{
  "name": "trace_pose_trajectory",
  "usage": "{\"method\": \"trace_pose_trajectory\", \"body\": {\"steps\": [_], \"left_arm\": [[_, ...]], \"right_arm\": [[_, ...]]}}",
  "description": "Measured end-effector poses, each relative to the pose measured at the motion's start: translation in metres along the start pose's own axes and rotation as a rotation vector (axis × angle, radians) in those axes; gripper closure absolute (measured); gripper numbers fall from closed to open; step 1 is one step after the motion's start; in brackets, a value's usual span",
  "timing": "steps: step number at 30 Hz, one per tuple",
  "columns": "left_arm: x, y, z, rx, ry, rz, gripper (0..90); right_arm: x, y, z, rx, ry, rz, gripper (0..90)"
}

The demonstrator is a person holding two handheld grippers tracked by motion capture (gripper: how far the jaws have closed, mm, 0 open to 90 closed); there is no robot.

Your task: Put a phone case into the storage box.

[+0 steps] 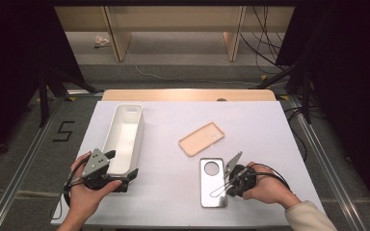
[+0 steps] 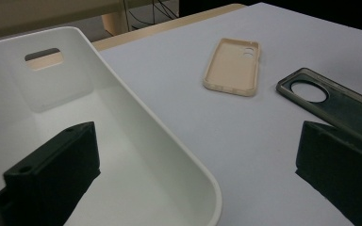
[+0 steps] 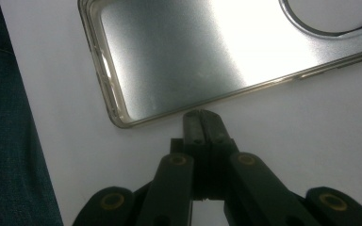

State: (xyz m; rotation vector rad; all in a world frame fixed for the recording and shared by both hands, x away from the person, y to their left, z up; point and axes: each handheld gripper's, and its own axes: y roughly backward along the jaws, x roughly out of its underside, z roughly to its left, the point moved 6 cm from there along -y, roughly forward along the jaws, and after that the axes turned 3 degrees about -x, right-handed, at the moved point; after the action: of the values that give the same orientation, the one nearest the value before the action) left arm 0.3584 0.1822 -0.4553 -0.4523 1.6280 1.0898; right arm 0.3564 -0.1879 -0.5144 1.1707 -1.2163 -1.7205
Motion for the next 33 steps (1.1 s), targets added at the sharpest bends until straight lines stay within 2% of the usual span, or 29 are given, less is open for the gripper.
{"method": "trace_pose_trajectory", "body": {"steps": [7,8,9,10,14,16,17,18,19,21,25,27,33], "left_arm": [[0.0,0.0,0.0,0.0,0.003,-0.001,0.0],[0.0,0.0,0.0,0.0,0.003,-0.001,0.0],[0.0,0.0,0.0,0.0,0.002,-0.001,0.0],[0.0,0.0,0.0,0.0,0.003,-0.001,0.0],[0.0,0.0,0.0,0.002,0.003,-0.001,0.0],[0.0,-0.001,0.0,0.003,0.002,0.0,0.0],[0.0,-0.001,0.0,0.003,0.002,0.0,0.0],[0.001,-0.001,0.0,0.004,0.002,0.0,0.0],[0.001,-0.001,0.0,0.004,0.002,0.001,0.0],[0.001,-0.001,0.0,0.005,0.002,-0.001,0.0],[0.001,-0.001,0.0,0.006,0.002,-0.002,0.0],[0.0,-0.001,0.0,0.007,0.002,-0.003,0.0],[0.001,-0.001,-0.001,0.01,0.001,-0.001,0.0]], "right_arm": [[0.0,0.001,0.0,-0.006,0.0,0.0,87.0],[-0.001,0.002,-0.001,0.004,0.012,0.002,80.8],[-0.001,0.002,-0.001,0.004,0.012,0.002,80.8],[-0.003,0.006,-0.002,0.045,0.043,-0.003,71.8],[-0.007,0.013,0.0,0.09,0.103,0.011,54.1],[-0.008,0.015,0.002,0.101,0.121,0.021,46.8],[-0.008,0.015,0.002,0.101,0.121,0.021,46.8],[-0.01,0.017,0.004,0.098,0.137,0.018,41.1],[-0.01,0.017,0.004,0.098,0.137,0.018,41.1],[-0.011,0.018,0.006,0.097,0.131,0.025,33.7],[-0.012,0.017,0.007,0.084,0.123,0.014,29.5],[-0.013,0.017,0.006,0.077,0.134,0.001,26.5],[-0.017,0.022,0.005,0.079,0.119,-0.05,19.9]]}}
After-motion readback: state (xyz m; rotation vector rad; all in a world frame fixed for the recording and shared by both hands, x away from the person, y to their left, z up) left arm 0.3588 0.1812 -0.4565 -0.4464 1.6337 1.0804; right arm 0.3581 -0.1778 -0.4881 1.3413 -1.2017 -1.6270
